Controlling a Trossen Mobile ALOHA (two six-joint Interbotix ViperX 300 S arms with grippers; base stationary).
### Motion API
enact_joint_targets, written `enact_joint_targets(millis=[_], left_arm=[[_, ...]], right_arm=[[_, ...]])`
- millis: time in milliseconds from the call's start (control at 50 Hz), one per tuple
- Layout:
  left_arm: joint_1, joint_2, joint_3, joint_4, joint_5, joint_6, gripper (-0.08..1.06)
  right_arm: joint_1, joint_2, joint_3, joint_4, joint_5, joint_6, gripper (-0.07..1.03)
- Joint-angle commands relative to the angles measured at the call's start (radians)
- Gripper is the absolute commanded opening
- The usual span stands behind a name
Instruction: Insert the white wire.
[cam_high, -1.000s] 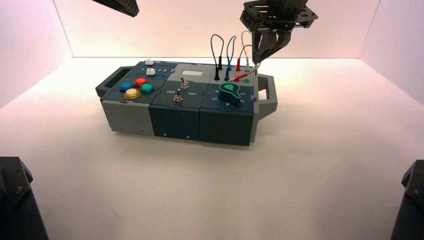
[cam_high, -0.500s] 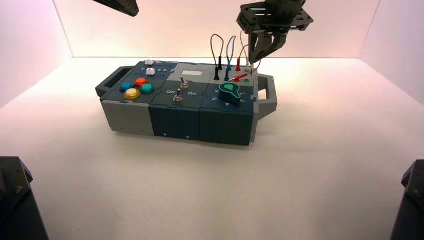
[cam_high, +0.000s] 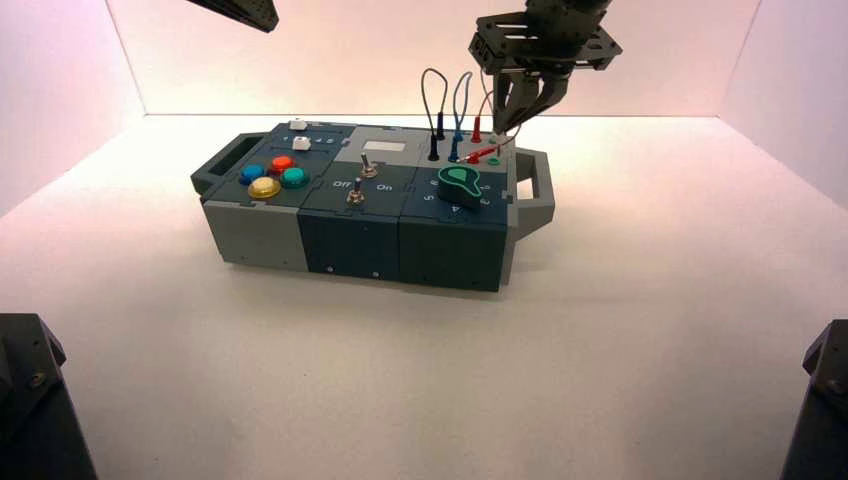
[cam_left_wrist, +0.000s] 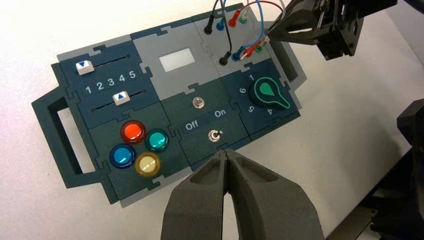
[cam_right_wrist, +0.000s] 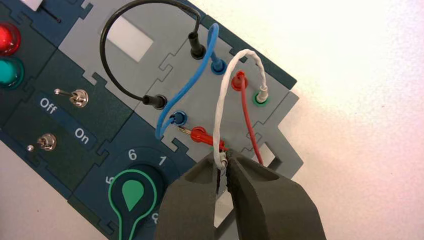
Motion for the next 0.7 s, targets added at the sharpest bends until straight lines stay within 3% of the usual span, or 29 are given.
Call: enact_joint_targets(millis=[20,700], left_arm=[[-0.005,-0.005,-0.029,-0.005,-0.006,0.003,-0.03],[-0.005,-0.003,-0.029,-0.005,-0.008,0.003,-0.03]], right_arm=[[0.008,-0.012,-0.015,0.008,-0.011,0.002,-0.02],[0.009,0.002,-0.02,0.011,-0.026,0.003,-0.02]])
